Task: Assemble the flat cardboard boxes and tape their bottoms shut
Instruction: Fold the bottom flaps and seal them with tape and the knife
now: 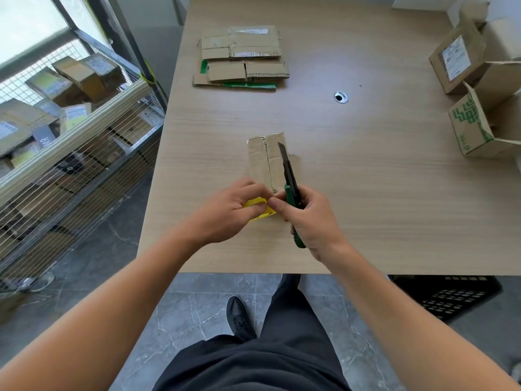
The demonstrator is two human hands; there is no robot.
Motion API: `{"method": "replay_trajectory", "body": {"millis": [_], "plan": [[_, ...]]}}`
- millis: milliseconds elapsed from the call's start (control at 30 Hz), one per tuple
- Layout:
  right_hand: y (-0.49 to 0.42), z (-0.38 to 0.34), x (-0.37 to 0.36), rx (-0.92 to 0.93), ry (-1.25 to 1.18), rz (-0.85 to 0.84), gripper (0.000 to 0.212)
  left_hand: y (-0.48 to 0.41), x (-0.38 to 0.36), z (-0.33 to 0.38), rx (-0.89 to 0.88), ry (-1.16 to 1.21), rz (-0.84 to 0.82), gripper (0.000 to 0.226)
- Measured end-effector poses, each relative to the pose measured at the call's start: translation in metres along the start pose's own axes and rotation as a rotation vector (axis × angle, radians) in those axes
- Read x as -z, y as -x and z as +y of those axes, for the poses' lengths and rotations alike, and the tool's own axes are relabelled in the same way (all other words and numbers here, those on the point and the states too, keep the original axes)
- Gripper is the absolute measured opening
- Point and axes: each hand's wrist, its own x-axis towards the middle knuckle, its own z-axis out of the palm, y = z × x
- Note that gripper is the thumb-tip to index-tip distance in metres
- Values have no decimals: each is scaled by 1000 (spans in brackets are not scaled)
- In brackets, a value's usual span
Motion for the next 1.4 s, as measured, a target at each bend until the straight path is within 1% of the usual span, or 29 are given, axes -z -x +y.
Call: {"method": "replay_trajectory", "body": {"millis": [100,167,233,267,300,333,367,400,467,500,533,567,633,733,800,833,1000,1167,1200,1267,1333,1400], "plan": [[3,-10,6,-98,-74,-89,18,6,1,3,-27,3,4,19],[4,-14,10,-109,-92,-118,16,10,2,4,-30,50,-9,20],[4,-17,16,-64,-67,-119,15,16,2,0,-16,113,-90,29],[6,-18,18,-37,-59,-118,15,20,2,-3,-12,173,-143,38],[8,-19,19,-17,-64,-114,15,23,3,-5,-7,275,-174,49],[10,-19,20,-9,-86,-109,15,25,5,-7,-4,416,-173,55],[13,-19,21,-11,-116,-105,16,26,6,-8,1,547,-137,53],[14,-19,22,-16,-151,-108,17,26,8,-7,-8,633,-90,45],[15,-18,26,0,-201,-93,16,24,7,-5,-70,671,-47,35],[14,-16,30,22,-204,-50,15,24,7,-6,-114,634,-52,33],[11,-13,35,45,-189,2,15,22,8,-10,-132,542,-62,31],[7,-9,38,61,-158,37,16,19,12,-15,-107,402,-78,29],[-1,7,39,36,-89,62,18,11,23,-33,30,135,-100,24],[-21,37,39,-78,-101,223,24,-6,36,-60,152,-96,-81,15],[-35,53,41,-96,-86,246,24,-14,33,-74,197,-283,-44,13],[-40,61,42,-92,-65,238,22,-18,28,-80,209,-333,-25,14],[-64,88,51,-94,-33,259,18,-36,7,-99,191,-401,84,21],[-82,106,60,-107,-31,206,17,-50,-5,-111,138,-464,149,27],[-85,110,61,-112,-31,192,15,-53,-8,-113,105,-497,165,31],[-90,119,61,-112,-17,165,12,-59,-14,-116,-24,-580,205,38],[-93,127,60,-89,-2,162,10,-66,-17,-116,-141,-627,232,40],[-95,130,57,-52,3,174,13,-73,-16,-118,-172,-622,249,37]]}}
